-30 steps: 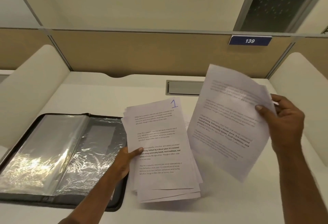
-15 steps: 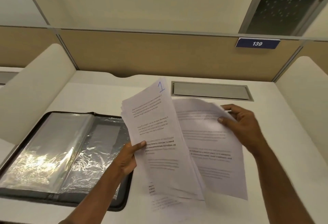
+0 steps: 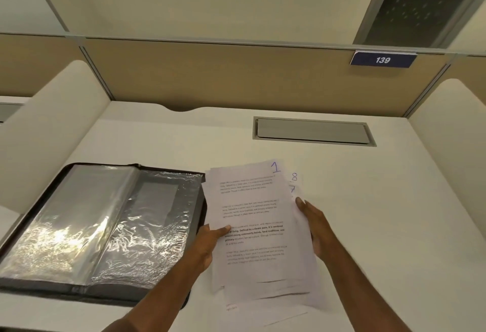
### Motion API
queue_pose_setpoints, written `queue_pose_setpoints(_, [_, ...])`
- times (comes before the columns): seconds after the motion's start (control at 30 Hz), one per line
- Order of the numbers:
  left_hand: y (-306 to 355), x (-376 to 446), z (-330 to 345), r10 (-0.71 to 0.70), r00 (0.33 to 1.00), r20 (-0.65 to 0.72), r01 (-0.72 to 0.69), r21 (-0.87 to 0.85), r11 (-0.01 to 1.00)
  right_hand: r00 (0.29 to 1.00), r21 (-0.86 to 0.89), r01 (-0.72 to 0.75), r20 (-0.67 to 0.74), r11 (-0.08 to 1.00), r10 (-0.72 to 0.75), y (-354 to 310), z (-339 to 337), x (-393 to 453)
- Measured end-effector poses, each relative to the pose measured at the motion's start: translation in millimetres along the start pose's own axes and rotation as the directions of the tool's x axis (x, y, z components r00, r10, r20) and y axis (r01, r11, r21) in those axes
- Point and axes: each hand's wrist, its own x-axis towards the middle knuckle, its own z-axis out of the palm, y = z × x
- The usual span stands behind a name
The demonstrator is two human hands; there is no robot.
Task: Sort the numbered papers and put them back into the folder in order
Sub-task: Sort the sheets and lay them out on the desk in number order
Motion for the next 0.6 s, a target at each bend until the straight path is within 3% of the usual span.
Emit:
queue_pose_setpoints(0.2, [-11, 5, 10, 0.013, 1.000, 0.015, -0.015, 0.123, 0.992, 0.981, -0.299, -0.054, -0.194, 0.953, -0.005, 31, -4, -2])
queue_pose_setpoints(0.4, [-11, 6, 14, 0.035, 0.999, 0.006, -0.036, 0.220, 0.975, 0.977, -0.278, -0.029, -0.213, 0.960, -0.033, 38, -8, 2])
queue_pose_setpoints(0.5, [3, -1, 21, 0.167, 0.986, -0.015, -0.157, 0.263, 0.952, 0.971, -0.255, 0.050, -0.213, 0.966, -0.106, 30, 0, -1])
queue_pose_setpoints(0.6, [33, -22, 35, 0.408, 0.913, -0.022, -0.383, 0.305, 0.872, 0.934, -0.225, 0.210, -0.242, 0.951, -0.263, 4, 17, -10])
